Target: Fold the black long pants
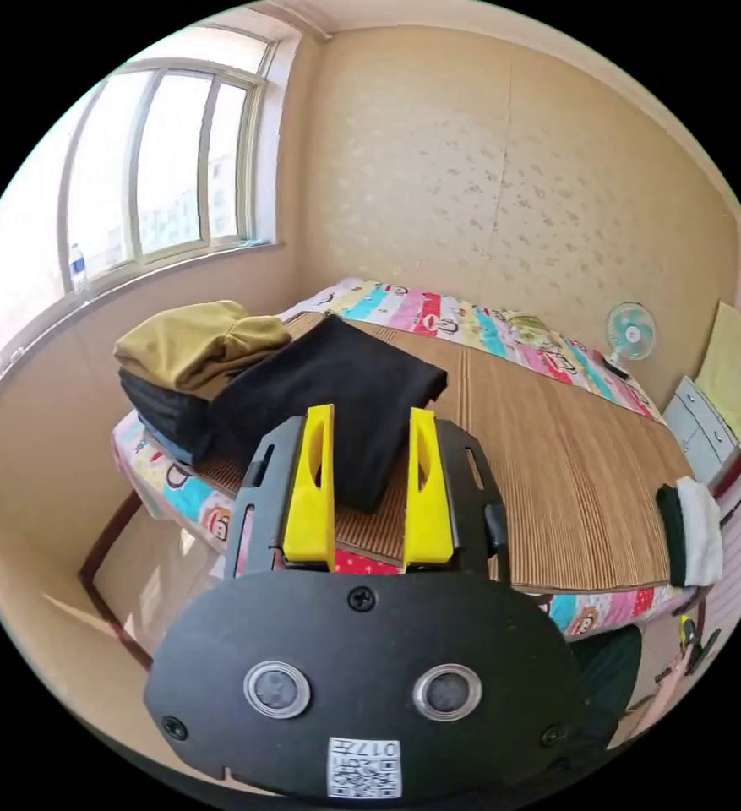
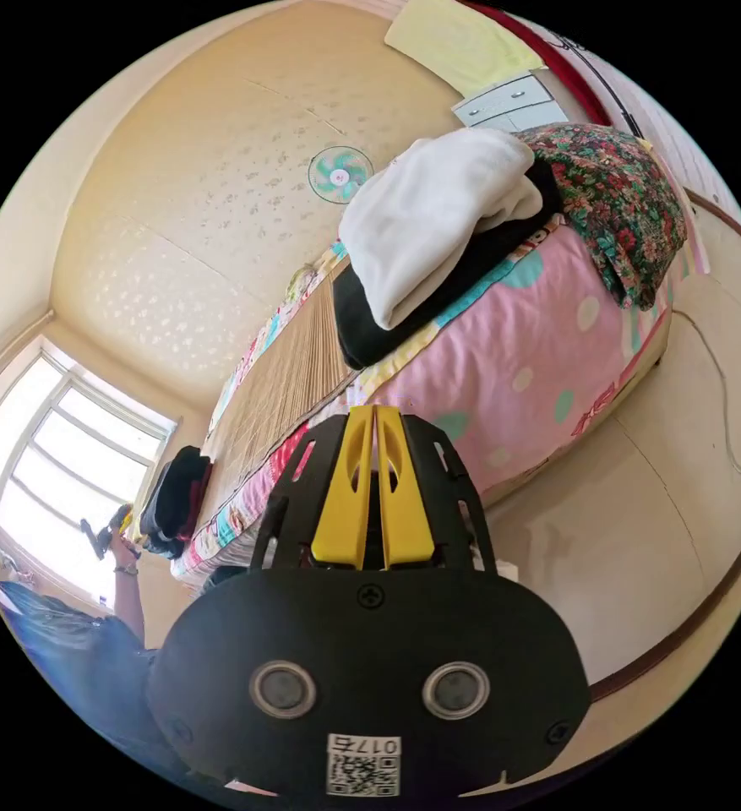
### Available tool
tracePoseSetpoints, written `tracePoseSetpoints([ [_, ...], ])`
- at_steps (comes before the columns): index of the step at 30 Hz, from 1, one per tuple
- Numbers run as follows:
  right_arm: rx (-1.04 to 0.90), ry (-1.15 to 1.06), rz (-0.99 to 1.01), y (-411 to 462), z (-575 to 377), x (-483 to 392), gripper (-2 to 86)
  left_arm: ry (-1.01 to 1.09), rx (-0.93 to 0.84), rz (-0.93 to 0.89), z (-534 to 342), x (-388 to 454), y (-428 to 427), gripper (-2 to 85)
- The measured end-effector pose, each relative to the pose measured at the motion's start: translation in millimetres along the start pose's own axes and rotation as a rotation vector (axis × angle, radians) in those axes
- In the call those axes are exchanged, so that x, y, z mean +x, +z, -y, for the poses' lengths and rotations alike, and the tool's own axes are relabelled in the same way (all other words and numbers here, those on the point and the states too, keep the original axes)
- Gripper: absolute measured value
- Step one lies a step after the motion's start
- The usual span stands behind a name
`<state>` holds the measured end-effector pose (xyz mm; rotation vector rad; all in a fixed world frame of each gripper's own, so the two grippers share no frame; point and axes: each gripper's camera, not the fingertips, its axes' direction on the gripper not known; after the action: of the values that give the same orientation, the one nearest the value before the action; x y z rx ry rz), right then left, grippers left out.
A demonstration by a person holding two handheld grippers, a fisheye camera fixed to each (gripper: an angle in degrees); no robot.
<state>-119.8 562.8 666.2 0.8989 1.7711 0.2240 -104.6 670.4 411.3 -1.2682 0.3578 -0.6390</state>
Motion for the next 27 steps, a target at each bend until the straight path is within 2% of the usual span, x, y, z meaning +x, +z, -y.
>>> tracePoseSetpoints([
  [4,0.015,0.033,-0.008,15,-13,-15,0.4,-0.204,0.082,0.007,8,-71,12,14.4],
  [6,0.030,0.019,-0.004,21,-19,-23,0.4,-0.210,-0.077,-0.026,12,-81,53,13.7],
  [8,0.011,0.009,0.036,31,-22,-32,0.3,-0.189,-0.179,0.050,9,-68,76,11.3],
  [10,0.032,0.013,0.083,34,-26,-38,0.4,-0.159,-0.142,0.037,6,-50,71,7.4],
  [11,0.047,0.016,0.125,36,-29,-42,0.4,-0.168,-0.089,0.005,8,-40,57,5.0],
  [13,0.072,0.023,0.184,35,-32,-46,0.4,-0.195,0.017,-0.174,15,-29,36,4.3],
  [14,0.088,0.021,0.209,35,-36,-50,0.4,-0.211,0.054,-0.355,25,-19,31,4.1],
  [15,0.093,0.017,0.216,34,-37,-52,0.4,-0.197,0.042,-0.514,37,3,35,4.0],
  [17,0.096,-0.005,0.209,35,-43,-65,0.4,-0.117,-0.007,-0.648,51,58,44,4.0],
  [20,0.088,-0.041,0.205,40,-54,-84,0.4,0.135,-0.085,-0.707,39,188,42,4.0],
  [22,0.078,-0.065,0.208,45,-62,-97,0.5,0.332,-0.132,-0.713,8,270,36,4.0],
  [24,0.059,-0.091,0.201,51,-72,-109,0.5,0.526,-0.244,-0.758,-59,365,34,3.8],
  [27,0.025,-0.153,0.159,63,-89,-131,0.7,0.701,-0.329,-0.874,-156,440,16,3.4],
])
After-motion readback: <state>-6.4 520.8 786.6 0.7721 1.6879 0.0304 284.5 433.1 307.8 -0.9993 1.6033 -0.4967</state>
